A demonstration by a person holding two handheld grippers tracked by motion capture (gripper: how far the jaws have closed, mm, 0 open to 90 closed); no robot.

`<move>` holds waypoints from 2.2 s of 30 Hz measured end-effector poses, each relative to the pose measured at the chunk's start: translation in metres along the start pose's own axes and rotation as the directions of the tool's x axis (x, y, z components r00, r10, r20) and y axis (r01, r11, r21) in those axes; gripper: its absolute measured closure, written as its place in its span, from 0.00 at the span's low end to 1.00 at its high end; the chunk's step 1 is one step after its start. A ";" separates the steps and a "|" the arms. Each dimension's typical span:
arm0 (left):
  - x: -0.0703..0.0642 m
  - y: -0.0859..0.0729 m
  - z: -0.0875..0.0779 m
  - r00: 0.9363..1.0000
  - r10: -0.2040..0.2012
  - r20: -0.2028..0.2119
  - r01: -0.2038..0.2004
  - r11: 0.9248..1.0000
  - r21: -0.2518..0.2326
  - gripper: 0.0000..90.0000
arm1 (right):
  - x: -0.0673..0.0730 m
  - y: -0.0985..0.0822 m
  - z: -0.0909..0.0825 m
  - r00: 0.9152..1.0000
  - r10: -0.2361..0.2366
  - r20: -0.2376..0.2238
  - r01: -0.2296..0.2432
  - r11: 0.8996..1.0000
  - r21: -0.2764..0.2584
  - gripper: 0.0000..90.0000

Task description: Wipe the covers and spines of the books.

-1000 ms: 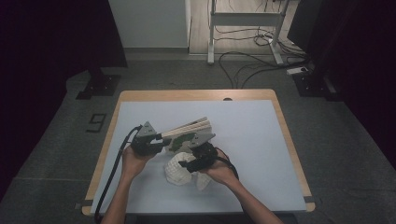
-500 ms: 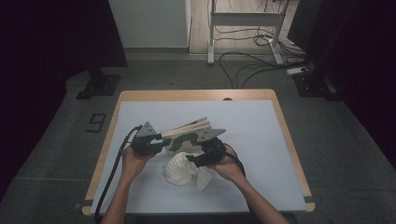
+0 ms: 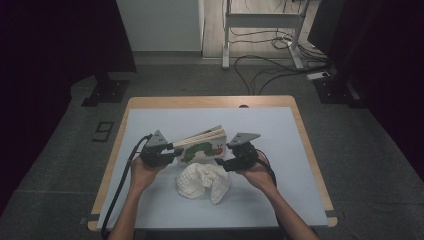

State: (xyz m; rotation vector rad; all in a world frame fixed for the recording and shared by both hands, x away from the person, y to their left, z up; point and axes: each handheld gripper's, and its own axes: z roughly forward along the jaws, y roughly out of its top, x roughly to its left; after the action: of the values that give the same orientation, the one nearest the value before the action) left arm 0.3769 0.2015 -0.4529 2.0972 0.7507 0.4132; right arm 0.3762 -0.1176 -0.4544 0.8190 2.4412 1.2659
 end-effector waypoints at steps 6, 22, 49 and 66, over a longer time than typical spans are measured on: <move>0.000 0.000 0.000 1.000 0.001 0.000 -0.001 1.000 0.000 0.70 | -0.016 -0.002 0.002 1.000 0.016 0.007 -0.016 1.000 -0.007 0.25; 0.000 0.000 0.000 1.000 0.004 0.000 -0.004 1.000 0.000 0.69 | -0.037 0.010 0.033 1.000 0.027 -0.007 -0.027 0.999 -0.023 0.12; 0.002 0.000 0.002 1.000 -0.012 -0.004 0.012 1.000 -0.009 0.69 | -0.039 0.014 0.035 0.994 0.039 -0.101 -0.043 0.998 -0.044 0.16; 0.001 -0.004 -0.002 0.999 -0.048 -0.010 0.048 0.999 0.014 0.53 | -0.030 0.013 0.028 0.999 0.050 -0.010 -0.051 0.997 -0.053 0.43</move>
State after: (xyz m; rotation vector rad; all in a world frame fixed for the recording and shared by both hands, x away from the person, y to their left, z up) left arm 0.3751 0.2051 -0.4549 2.0869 0.8103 0.3931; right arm 0.4184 -0.1107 -0.4609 0.8679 2.3969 1.3485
